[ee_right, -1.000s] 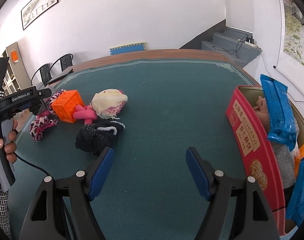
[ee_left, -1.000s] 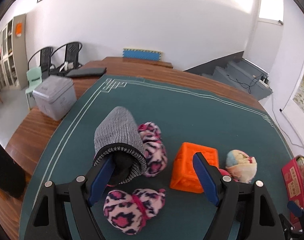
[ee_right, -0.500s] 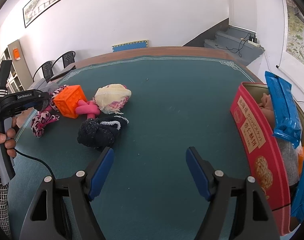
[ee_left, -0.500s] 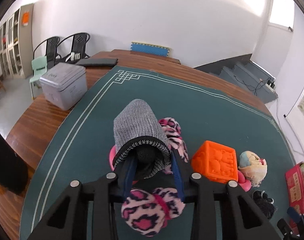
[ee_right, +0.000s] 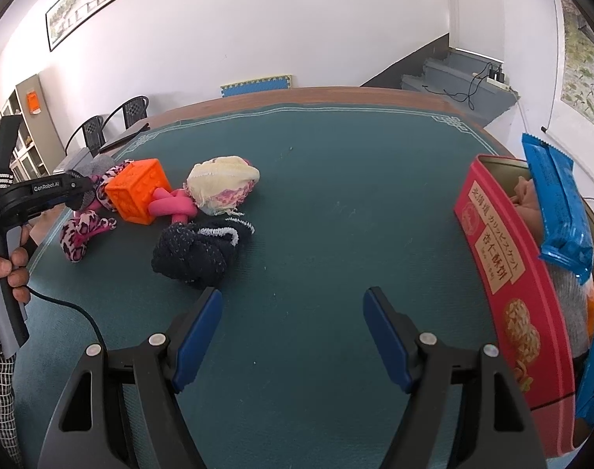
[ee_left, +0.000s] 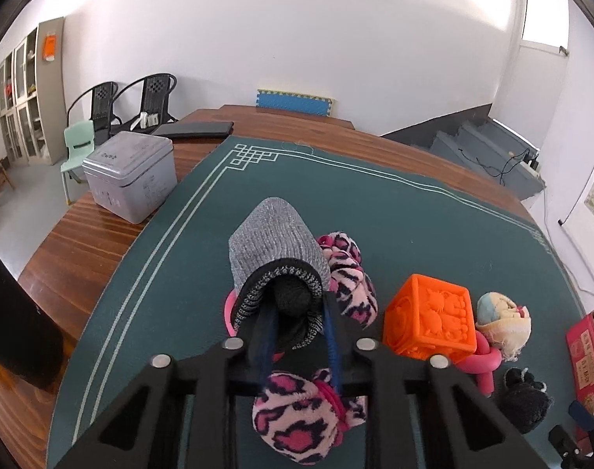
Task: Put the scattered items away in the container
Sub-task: 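Grasp the grey knit beanie with the left tool, then grasp the black fuzzy hat with the right tool while the left tool holds the beanie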
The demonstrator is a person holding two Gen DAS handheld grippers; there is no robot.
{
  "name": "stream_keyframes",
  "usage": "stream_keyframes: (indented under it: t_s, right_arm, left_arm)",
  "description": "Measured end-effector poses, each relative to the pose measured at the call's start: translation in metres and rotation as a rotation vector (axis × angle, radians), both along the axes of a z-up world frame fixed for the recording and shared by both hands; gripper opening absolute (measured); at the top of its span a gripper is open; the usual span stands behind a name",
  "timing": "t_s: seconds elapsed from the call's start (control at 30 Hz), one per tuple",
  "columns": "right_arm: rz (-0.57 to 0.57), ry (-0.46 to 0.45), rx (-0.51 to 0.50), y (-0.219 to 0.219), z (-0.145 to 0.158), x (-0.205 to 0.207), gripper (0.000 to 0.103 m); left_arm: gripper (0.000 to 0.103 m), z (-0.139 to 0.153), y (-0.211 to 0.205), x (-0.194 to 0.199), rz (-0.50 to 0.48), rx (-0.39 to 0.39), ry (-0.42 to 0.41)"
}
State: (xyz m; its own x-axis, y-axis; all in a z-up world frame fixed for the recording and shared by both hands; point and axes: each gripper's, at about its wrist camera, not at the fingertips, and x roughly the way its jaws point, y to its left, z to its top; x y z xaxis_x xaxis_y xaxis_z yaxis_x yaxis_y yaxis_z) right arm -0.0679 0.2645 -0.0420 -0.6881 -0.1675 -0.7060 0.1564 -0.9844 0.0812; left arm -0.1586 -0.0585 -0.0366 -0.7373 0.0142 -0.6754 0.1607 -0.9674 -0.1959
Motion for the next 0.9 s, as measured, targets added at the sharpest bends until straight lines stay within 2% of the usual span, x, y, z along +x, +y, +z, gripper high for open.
stream_keyframes:
  t_s: [0.1,0.47,0.7,0.9]
  right_arm:
    - [0.003,0.005,0.002,-0.001,0.000,0.000,0.078]
    - [0.005,0.010,-0.008,-0.001,0.000,0.000,0.078]
    - [0.012,0.008,-0.028,0.000,-0.001,-0.001,0.078]
    - [0.018,0.015,-0.038,-0.001,-0.001,0.000,0.078]
  left_arm:
    - [0.011,0.007,-0.001,0.005,-0.005,0.019,0.025]
    - [0.010,0.050,0.010,0.036,-0.017,0.047,0.117]
    - [0.010,0.078,0.032,0.054,-0.131,0.092,0.181]
    - [0.010,0.086,0.046,0.062,-0.220,0.146,0.177]
